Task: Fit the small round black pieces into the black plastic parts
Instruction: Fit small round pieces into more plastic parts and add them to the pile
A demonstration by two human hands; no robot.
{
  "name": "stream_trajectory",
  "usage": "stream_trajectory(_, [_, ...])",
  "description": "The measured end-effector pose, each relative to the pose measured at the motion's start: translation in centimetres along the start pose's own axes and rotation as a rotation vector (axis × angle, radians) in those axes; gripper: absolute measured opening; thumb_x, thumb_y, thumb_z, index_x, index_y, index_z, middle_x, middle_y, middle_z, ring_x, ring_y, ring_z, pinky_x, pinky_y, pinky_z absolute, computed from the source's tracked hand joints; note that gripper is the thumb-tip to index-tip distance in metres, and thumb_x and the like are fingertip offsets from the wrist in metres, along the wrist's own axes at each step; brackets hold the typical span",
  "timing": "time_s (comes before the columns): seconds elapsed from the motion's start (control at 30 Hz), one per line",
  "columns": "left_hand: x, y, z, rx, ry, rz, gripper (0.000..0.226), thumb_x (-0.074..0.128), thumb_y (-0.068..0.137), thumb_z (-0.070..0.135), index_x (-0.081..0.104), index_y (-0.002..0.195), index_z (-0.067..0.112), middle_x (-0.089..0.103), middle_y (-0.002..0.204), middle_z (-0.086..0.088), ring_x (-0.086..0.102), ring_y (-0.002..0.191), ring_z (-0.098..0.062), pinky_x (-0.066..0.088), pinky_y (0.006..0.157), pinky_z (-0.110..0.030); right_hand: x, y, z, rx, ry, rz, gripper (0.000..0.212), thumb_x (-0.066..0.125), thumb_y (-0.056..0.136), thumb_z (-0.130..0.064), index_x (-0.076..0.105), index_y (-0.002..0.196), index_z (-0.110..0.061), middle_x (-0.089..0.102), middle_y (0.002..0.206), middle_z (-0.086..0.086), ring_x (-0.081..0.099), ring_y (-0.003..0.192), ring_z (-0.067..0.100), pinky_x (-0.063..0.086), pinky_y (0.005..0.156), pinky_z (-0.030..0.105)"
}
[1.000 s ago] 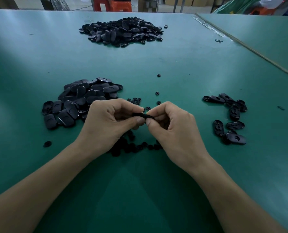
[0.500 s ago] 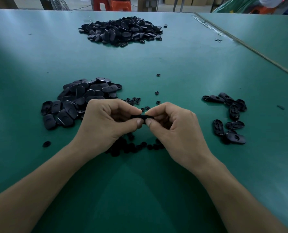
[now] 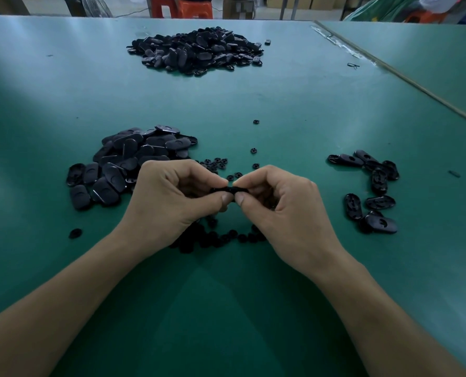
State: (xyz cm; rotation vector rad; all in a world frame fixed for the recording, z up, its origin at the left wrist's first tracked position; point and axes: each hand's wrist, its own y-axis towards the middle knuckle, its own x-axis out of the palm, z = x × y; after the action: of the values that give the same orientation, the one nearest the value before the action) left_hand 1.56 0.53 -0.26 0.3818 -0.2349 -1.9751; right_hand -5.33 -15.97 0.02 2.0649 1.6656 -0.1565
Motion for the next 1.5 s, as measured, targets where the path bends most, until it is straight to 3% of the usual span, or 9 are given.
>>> stream_trajectory(0.3, [-0.4,0.2,-0.1,-0.059,-0.022,-0.031,0.018,0.082,0.065,0.014,0.073,0.081,0.01,0.075,0.07,-0.006,0.072,0.06,-0.016,0.058,0.06,-0.022,-0.4,0.1,0.0,0.009,0.018,-0.054,0.014,0.073,0.088,-0.008,0.072,0.092,-0.022,0.071,0.078,-0.011,0.063,0.07,0.001,0.048,0.066,0.014])
stream_trajectory(0.67, [-0.4,0.1,-0.1,-0.055,0.009,-0.058,0.016,0.082,0.064,0.015,0.074,0.078,0.013,0.075,0.07,-0.005,0.072,0.06,-0.014,0.058,0.061,-0.02,-0.2,0.0,-0.1,0.075,-0.026,-0.04,0.011,0.071,0.087,-0.009,0.07,0.086,-0.02,0.066,0.069,-0.013,0.059,0.06,-0.003,0.042,0.056,0.007])
stream_trajectory(0.87, [-0.5,0.2,-0.2,-0.039,0.045,-0.039,0.015,0.083,0.063,0.018,0.075,0.075,0.016,0.075,0.068,-0.005,0.07,0.057,-0.011,0.057,0.059,-0.019,-0.1,0.0,0.1,0.051,-0.012,-0.018,0.012,0.074,0.086,-0.007,0.073,0.086,-0.02,0.068,0.069,-0.014,0.061,0.06,-0.001,0.045,0.058,0.011])
stream_trajectory(1.03, [-0.4,0.1,-0.4,-0.012,0.069,-0.024,0.02,0.084,0.07,-0.001,0.074,0.077,0.015,0.075,0.07,-0.003,0.07,0.059,-0.011,0.057,0.06,-0.02,-0.2,0.0,0.2,0.023,-0.007,-0.009,0.014,0.076,0.085,-0.007,0.076,0.089,-0.021,0.073,0.074,-0.013,0.067,0.067,0.0,0.048,0.061,0.011])
stream_trajectory(1.17, [-0.3,0.1,-0.4,0.037,0.057,-0.007,0.019,0.082,0.072,-0.002,0.073,0.081,0.013,0.076,0.074,-0.001,0.071,0.063,-0.01,0.057,0.063,-0.02,-0.2,-0.1,0.1,0.006,-0.019,0.036,0.014,0.075,0.085,-0.009,0.077,0.092,-0.022,0.074,0.077,-0.013,0.068,0.072,0.001,0.052,0.065,0.016])
stream_trajectory(1.27, [-0.2,0.1,-0.5,0.07,0.084,0.083,0.019,0.083,0.076,0.005,0.074,0.084,0.018,0.076,0.077,0.002,0.07,0.065,-0.008,0.058,0.066,-0.021,-0.1,-0.2,-0.1,-0.015,-0.164,0.107,0.018,0.07,0.09,-0.015,0.075,0.105,-0.023,0.074,0.093,-0.012,0.067,0.088,0.0,0.052,0.079,0.016])
stream_trajectory(1.37, [-0.7,0.4,-0.8,0.176,0.321,0.307,0.018,0.078,0.086,0.015,0.069,0.09,0.03,0.072,0.08,0.012,0.067,0.07,-0.007,0.054,0.066,-0.019,-1.1,0.0,0.2,0.047,-0.481,0.28,0.029,0.062,0.096,-0.023,0.067,0.124,-0.021,0.065,0.122,-0.006,0.055,0.115,0.005,0.038,0.101,0.016])
stream_trajectory(1.43, [-1.4,0.6,-0.8,0.229,0.545,0.41,0.012,0.072,0.089,0.024,0.067,0.094,0.033,0.063,0.081,0.023,0.061,0.075,-0.008,0.048,0.069,-0.019,-1.8,0.1,0.3,0.169,-0.68,0.342,0.038,0.057,0.097,-0.026,0.058,0.135,-0.021,0.051,0.142,0.002,0.04,0.134,0.017,0.026,0.111,0.03])
stream_trajectory(1.5, [-2.0,0.9,-1.1,0.214,0.721,0.446,0.008,0.067,0.09,0.032,0.068,0.097,0.031,0.055,0.079,0.025,0.056,0.086,-0.014,0.045,0.076,-0.028,-2.1,0.0,0.6,0.321,-0.829,0.285,0.049,0.053,0.098,-0.03,0.045,0.146,-0.026,0.028,0.159,0.008,0.017,0.147,0.026,0.009,0.119,0.043])
